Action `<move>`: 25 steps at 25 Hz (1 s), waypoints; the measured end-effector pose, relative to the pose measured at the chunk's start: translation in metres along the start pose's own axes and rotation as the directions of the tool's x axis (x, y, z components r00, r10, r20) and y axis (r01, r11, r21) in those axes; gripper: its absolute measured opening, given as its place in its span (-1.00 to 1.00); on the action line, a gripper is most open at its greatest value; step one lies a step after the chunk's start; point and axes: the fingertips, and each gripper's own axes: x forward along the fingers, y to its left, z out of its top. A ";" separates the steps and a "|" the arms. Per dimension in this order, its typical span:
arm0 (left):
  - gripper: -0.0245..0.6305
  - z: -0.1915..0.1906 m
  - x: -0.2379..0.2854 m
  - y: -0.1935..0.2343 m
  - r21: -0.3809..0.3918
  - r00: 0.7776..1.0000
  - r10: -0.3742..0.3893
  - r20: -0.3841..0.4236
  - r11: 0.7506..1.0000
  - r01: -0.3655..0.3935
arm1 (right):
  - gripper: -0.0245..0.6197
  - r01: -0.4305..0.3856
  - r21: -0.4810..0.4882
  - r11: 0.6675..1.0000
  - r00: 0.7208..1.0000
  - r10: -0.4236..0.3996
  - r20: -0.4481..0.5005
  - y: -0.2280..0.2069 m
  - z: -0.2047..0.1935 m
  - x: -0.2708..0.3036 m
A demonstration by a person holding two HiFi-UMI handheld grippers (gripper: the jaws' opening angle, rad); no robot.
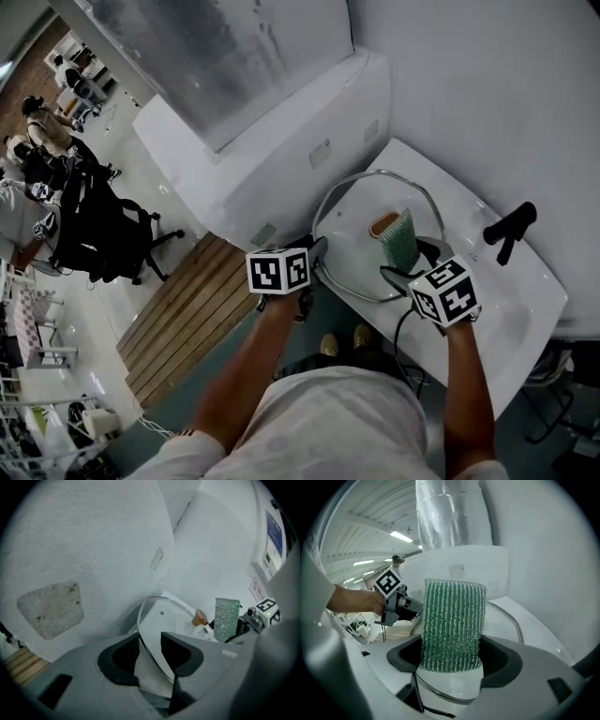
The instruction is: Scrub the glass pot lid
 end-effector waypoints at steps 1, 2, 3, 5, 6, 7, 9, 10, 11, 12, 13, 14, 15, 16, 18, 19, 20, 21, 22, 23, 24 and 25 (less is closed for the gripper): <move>-0.45 0.000 0.000 0.000 0.000 1.000 0.002 -0.002 1.000 -0.002 | 0.16 -0.012 0.031 0.999 1.000 0.012 0.015 -0.005 -0.002 -0.002; -0.45 0.000 0.000 0.001 0.000 1.000 0.004 -0.003 1.000 -0.004 | 0.16 -0.024 0.061 0.998 0.999 0.022 0.030 -0.010 -0.005 -0.003; -0.45 -0.001 0.000 0.001 -0.001 1.000 0.004 -0.004 1.000 -0.004 | 0.16 -0.037 0.091 0.995 0.998 0.033 0.044 -0.015 -0.007 -0.005; -0.45 -0.001 0.001 0.001 -0.001 1.000 0.002 -0.005 1.000 -0.002 | 0.16 -0.059 0.145 0.988 0.996 0.049 0.075 -0.024 -0.009 -0.007; -0.45 -0.001 0.001 0.000 -0.001 1.000 0.002 -0.005 1.000 -0.002 | 0.16 -0.068 0.166 0.984 0.995 0.053 0.089 -0.029 -0.010 -0.007; -0.45 0.000 0.001 0.000 0.000 1.000 0.002 -0.006 1.000 -0.002 | 0.16 -0.074 0.184 0.980 0.993 0.056 0.101 -0.033 -0.010 -0.008; -0.45 0.000 0.000 0.000 0.000 1.000 0.005 -0.007 1.000 -0.005 | 0.16 -0.085 0.208 0.974 0.991 0.061 0.118 -0.039 -0.010 -0.009; -0.45 0.000 0.000 0.000 -0.001 1.000 0.006 -0.006 1.000 -0.006 | 0.16 -0.089 0.217 0.972 0.990 0.063 0.122 -0.041 -0.010 -0.010; -0.45 0.000 0.000 0.001 -0.001 1.000 0.007 -0.006 1.000 -0.007 | 0.16 -0.092 0.223 0.970 0.990 0.065 0.123 -0.043 -0.010 -0.010; -0.45 0.000 0.000 0.001 0.001 1.000 0.008 -0.005 1.000 -0.008 | 0.16 -0.094 0.228 0.969 0.990 0.067 0.122 -0.044 -0.011 -0.011; -0.45 0.001 0.000 0.001 0.003 1.000 0.009 -0.005 1.000 -0.009 | 0.16 -0.094 0.230 0.969 0.991 0.068 0.118 -0.044 -0.011 -0.011; -0.45 0.001 0.000 0.000 0.004 1.000 0.008 -0.004 1.000 -0.008 | 0.16 -0.091 0.230 0.969 0.992 0.067 0.111 -0.044 -0.012 -0.012; -0.45 0.001 0.001 -0.001 0.003 1.000 0.006 -0.004 1.000 -0.006 | 0.16 -0.087 0.226 0.970 0.993 0.066 0.101 -0.044 -0.012 -0.012; -0.45 0.001 0.001 -0.001 0.003 1.000 0.002 -0.004 1.000 -0.002 | 0.16 -0.080 0.218 0.973 0.994 0.062 0.088 -0.042 -0.012 -0.013; -0.45 0.002 0.001 -0.002 0.003 1.000 -0.001 -0.003 1.000 0.001 | 0.16 -0.054 0.190 0.980 0.998 0.045 0.054 -0.036 -0.012 -0.015; -0.45 0.002 0.001 -0.002 0.003 1.000 -0.002 -0.002 1.000 0.002 | 0.16 -0.037 0.169 0.985 0.999 0.031 0.035 -0.032 -0.011 -0.017; -0.45 0.003 0.001 -0.002 0.003 1.000 -0.002 -0.001 1.000 0.002 | 0.16 -0.018 0.145 0.989 1.000 0.016 0.015 -0.027 -0.010 -0.018; -0.45 0.003 0.001 -0.002 0.003 1.000 -0.002 0.000 1.000 0.002 | 0.16 0.002 0.120 0.993 1.000 -0.001 -0.004 -0.022 -0.009 -0.019; -0.45 0.003 0.000 -0.002 0.002 1.000 -0.001 0.001 1.000 0.001 | 0.16 0.019 0.095 0.995 1.000 -0.017 -0.021 -0.017 -0.009 -0.020; -0.45 0.003 0.000 -0.002 0.002 1.000 -0.002 0.002 1.000 0.002 | 0.16 0.034 0.071 0.997 0.999 -0.032 -0.037 -0.011 -0.008 -0.021; -0.45 0.002 0.000 -0.002 0.001 1.000 -0.002 0.003 1.000 0.002 | 0.16 0.046 0.048 0.998 0.998 -0.043 -0.050 -0.005 -0.008 -0.021; -0.45 0.002 0.000 -0.002 0.000 1.000 -0.003 0.003 1.000 0.003 | 0.16 0.054 0.026 0.998 0.997 -0.052 -0.062 0.002 -0.007 -0.021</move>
